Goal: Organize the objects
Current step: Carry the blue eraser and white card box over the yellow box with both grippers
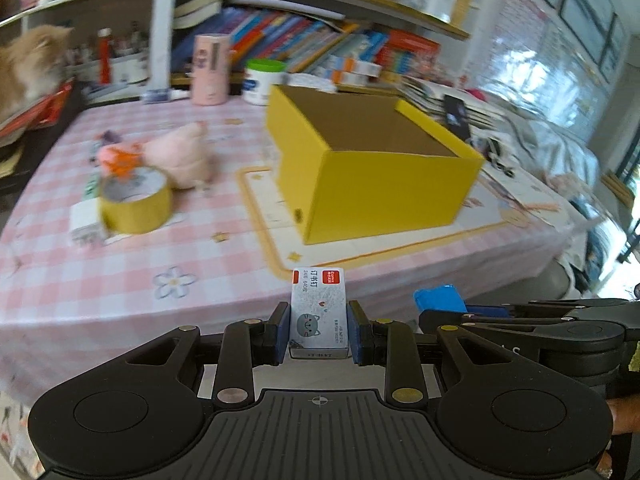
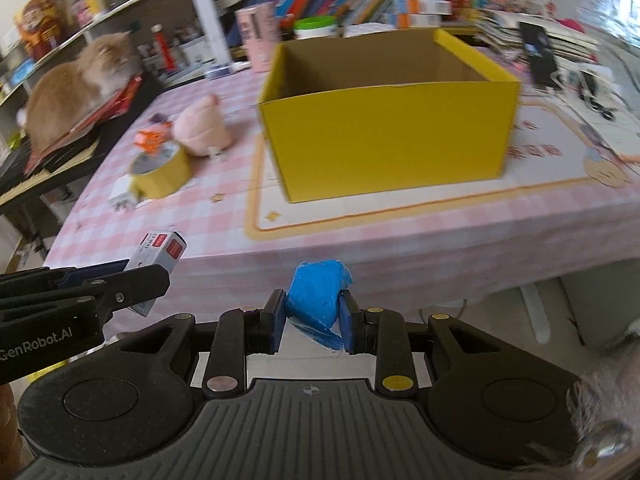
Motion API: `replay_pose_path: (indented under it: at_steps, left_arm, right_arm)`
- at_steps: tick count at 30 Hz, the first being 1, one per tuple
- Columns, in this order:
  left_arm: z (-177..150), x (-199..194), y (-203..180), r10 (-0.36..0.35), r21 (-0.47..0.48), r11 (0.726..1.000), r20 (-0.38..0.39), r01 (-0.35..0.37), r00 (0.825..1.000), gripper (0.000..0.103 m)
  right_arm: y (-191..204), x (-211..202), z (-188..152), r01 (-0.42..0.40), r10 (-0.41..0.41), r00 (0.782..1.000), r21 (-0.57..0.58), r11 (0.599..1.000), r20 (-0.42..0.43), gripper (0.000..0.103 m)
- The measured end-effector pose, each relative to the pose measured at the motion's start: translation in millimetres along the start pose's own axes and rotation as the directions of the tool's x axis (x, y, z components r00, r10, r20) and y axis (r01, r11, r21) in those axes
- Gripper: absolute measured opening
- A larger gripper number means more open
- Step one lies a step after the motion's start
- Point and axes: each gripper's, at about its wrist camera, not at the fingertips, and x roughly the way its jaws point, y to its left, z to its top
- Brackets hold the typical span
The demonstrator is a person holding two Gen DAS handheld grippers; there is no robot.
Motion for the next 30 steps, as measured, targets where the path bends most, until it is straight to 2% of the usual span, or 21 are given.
replay_pose_path:
  at_steps: [10,21,30]
  left_arm:
    - [17.4,19.6,-31.3,-0.082,0.11,0.99,-0.012,0.082,0.997,0.028]
    - [37.2,30.9,-45.6,-0.111,0.152,0.982,0.01,0.108,0.994,0.028]
    - [57.8,39.4,-52.6,-0.104,0.168,0.981,0.06,0.093,0.993,0.028]
  right_arm:
    - [-34.5,-12.9,2.9,0.088,-0.091,0.995,0.09,0.992,0.028,0.026]
    - [-53.0,-8.6,21.9,0.114,-0.119,0.992,0.112,0.987,0.039,0.026]
    - [-63.9,-1.3,46.9,0.109,-0.115,0.991,0.091,0.99,0.067,0.026]
